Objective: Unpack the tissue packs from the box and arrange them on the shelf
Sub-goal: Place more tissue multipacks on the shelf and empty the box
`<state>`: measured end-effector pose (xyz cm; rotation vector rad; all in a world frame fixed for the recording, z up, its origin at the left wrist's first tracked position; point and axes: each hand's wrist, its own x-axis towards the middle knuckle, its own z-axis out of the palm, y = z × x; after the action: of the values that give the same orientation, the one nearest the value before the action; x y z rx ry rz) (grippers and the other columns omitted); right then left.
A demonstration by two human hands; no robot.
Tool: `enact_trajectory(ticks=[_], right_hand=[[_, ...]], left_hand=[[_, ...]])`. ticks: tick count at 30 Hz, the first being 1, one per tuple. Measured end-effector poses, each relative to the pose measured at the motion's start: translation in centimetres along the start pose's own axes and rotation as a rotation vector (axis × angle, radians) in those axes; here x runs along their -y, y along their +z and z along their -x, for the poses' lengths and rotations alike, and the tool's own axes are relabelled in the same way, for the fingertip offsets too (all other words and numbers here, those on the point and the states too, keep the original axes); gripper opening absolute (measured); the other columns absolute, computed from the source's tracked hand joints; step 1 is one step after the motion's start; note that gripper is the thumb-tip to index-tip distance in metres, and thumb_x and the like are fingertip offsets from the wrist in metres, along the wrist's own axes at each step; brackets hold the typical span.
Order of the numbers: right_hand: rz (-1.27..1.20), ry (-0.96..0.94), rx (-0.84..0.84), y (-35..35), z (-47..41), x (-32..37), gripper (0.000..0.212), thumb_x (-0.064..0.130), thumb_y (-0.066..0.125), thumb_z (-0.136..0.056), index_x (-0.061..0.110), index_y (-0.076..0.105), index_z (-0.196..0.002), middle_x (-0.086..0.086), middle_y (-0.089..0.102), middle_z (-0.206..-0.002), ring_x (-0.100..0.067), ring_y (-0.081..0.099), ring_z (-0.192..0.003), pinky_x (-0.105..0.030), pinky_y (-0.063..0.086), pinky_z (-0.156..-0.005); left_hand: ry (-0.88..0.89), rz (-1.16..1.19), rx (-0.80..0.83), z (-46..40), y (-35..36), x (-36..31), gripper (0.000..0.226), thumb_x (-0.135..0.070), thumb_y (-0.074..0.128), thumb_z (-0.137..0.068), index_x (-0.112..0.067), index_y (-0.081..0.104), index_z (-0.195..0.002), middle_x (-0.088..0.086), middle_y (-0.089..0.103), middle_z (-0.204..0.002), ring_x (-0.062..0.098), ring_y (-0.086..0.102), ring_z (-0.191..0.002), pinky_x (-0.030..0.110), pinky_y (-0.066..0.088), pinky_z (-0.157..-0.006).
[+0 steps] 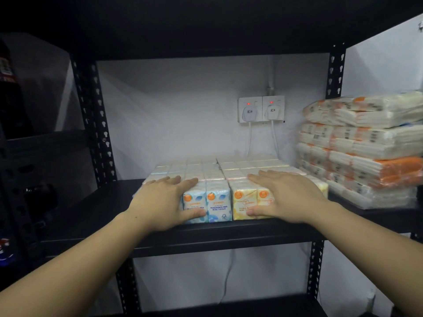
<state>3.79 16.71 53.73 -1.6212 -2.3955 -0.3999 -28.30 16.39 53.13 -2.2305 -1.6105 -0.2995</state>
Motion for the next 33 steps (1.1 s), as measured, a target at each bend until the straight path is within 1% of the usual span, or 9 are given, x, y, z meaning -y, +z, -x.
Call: enact_trajectory(ticks=[7, 15, 18, 21, 24, 28, 30, 31, 33], right_hand=[[0.004, -0.001, -0.011, 0.7, -1.5, -0.2, 0.107, 0.101, 0.036, -0.068, 0.047, 0.022, -0.159, 0.011, 0.029, -0.167, -0.016, 0.032, -0.152, -0.04, 0.033, -0.118], [-0.003, 0.009, -0.029, 1.7, -3.7, -1.0, 0.108, 0.103, 0.035, -0.065, 0.046, 0.029, -0.157, 0.014, 0.039, -0.162, -0.016, 0.039, -0.147, -0.044, 0.038, -0.116], [-0.002, 0.009, -0.036, 1.5, -3.5, -0.8, 0.106, 0.1, 0.04, -0.067, 0.045, 0.03, -0.157, 0.013, 0.04, -0.161, -0.017, 0.04, -0.147, -0.044, 0.038, -0.115], [-0.01, 0.008, -0.027, 1.0, -3.0, -0.4, 0.105, 0.096, 0.047, -0.07, 0.041, 0.031, -0.158, 0.01, 0.04, -0.162, -0.018, 0.038, -0.148, -0.043, 0.035, -0.117], [-0.02, 0.031, -0.058, 0.7, -2.3, -0.5, 0.11, 0.1, 0.041, -0.066, 0.038, 0.035, -0.156, 0.008, 0.043, -0.16, -0.019, 0.04, -0.146, -0.044, 0.033, -0.119], [-0.024, 0.071, -0.076, 0.7, -1.5, -0.9, 0.11, 0.101, 0.037, -0.066, 0.037, 0.038, -0.156, 0.008, 0.042, -0.16, -0.018, 0.038, -0.147, -0.044, 0.032, -0.12], [-0.018, 0.086, -0.063, 0.7, -1.2, -1.0, 0.111, 0.101, 0.037, -0.066, 0.037, 0.036, -0.156, 0.009, 0.04, -0.162, -0.017, 0.036, -0.149, -0.043, 0.031, -0.121], [-0.019, 0.093, -0.058, 0.8, -1.2, -1.0, 0.111, 0.102, 0.036, -0.066, 0.038, 0.035, -0.157, 0.009, 0.039, -0.162, -0.017, 0.035, -0.149, -0.043, 0.03, -0.121], [-0.022, 0.103, -0.054, 0.9, -1.3, -0.9, 0.114, 0.103, 0.034, -0.064, 0.038, 0.034, -0.157, 0.009, 0.037, -0.163, -0.017, 0.035, -0.149, -0.043, 0.031, -0.121]], left_hand=[[0.006, 0.004, 0.024, -1.6, 0.6, 0.7, 0.101, -0.101, 0.029, -0.073, -0.046, 0.024, -0.157, -0.013, 0.058, -0.139, 0.016, 0.058, -0.124, 0.041, 0.052, -0.1], [-0.008, -0.001, 0.029, -3.1, 1.1, 0.9, 0.105, -0.104, 0.023, -0.068, -0.046, 0.029, -0.155, -0.012, 0.061, -0.132, 0.018, 0.061, -0.118, 0.044, 0.054, -0.095], [-0.021, 0.003, 0.032, -2.9, 1.1, 0.9, 0.108, -0.106, 0.022, -0.065, -0.046, 0.029, -0.155, -0.012, 0.061, -0.131, 0.017, 0.06, -0.118, 0.044, 0.054, -0.095], [-0.024, 0.067, 0.058, -2.4, 0.3, 1.0, 0.114, -0.106, 0.031, -0.063, -0.043, 0.026, -0.158, -0.007, 0.055, -0.146, 0.02, 0.056, -0.128, 0.045, 0.051, -0.104], [-0.074, 0.135, -0.023, -1.2, -1.2, 2.0, 0.12, -0.107, 0.035, -0.061, -0.038, 0.029, -0.159, -0.001, 0.044, -0.161, 0.024, 0.046, -0.143, 0.049, 0.041, -0.116], [-0.328, 0.523, -0.013, 0.3, -1.8, 5.3, 0.114, -0.086, 0.061, -0.072, -0.025, 0.026, -0.162, 0.004, 0.042, -0.162, 0.027, 0.05, -0.14, 0.045, 0.042, -0.115], [-0.418, 0.85, 0.056, 0.9, -1.2, 5.7, 0.096, -0.073, 0.07, -0.078, -0.025, 0.035, -0.154, -0.002, 0.059, -0.144, 0.018, 0.064, -0.118, 0.035, 0.05, -0.099], [-0.431, 1.018, 0.078, 1.0, -0.6, 5.6, 0.081, -0.067, 0.074, -0.078, -0.026, 0.044, -0.141, -0.006, 0.067, -0.129, 0.014, 0.07, -0.106, 0.031, 0.053, -0.091], [-0.464, 1.252, 0.051, 0.7, 0.5, 5.3, 0.066, -0.054, 0.08, -0.079, -0.018, 0.054, -0.128, -0.001, 0.075, -0.113, 0.017, 0.076, -0.097, 0.037, 0.059, -0.087]])
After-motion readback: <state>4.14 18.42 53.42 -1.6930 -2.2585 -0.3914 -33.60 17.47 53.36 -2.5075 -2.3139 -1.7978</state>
